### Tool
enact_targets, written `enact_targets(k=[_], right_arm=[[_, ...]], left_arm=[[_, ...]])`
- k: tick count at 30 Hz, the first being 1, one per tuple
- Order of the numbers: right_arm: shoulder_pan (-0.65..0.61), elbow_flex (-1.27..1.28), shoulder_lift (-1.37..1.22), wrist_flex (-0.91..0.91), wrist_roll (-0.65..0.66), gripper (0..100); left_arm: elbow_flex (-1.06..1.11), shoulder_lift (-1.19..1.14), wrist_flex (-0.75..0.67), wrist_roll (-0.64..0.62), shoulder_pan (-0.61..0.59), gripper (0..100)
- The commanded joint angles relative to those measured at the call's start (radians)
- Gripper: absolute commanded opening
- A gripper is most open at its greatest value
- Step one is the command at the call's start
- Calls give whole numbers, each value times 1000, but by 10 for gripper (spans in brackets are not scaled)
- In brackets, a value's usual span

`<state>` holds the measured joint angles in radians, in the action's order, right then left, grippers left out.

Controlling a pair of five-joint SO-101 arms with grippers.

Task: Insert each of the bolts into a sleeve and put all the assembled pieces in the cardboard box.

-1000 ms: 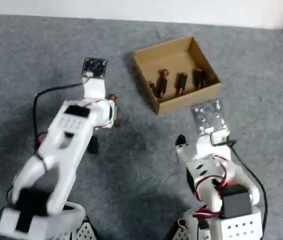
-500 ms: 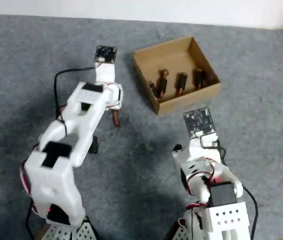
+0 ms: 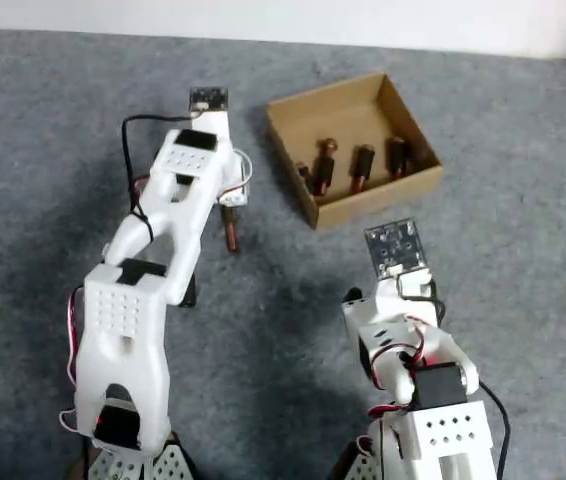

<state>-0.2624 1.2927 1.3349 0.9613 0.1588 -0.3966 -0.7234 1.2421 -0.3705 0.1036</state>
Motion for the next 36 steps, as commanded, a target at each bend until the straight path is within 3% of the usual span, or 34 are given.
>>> enact_targets(k=[1, 6, 9, 15, 20, 30, 36], right_arm=[[12, -5, 10, -28, 5, 332], [12, -4, 10, -28, 5, 332], [12, -2, 10, -28, 5, 332], [8, 16, 10, -31, 6, 332], [8, 18, 10, -31, 5, 332], [7, 21, 10, -31, 5, 332], [7, 21, 10, -31, 5, 332]], left_arm=[[-56, 4, 143, -6, 19, 158], [-189, -2, 339, -6, 19, 158], [-196, -13, 361, -5, 50, 158], [-180, -130, 229, 2, 114, 158], [-252, -148, 210, -3, 113, 157], [-223, -150, 21, 0, 67, 157], [-226, -186, 14, -5, 54, 156]])
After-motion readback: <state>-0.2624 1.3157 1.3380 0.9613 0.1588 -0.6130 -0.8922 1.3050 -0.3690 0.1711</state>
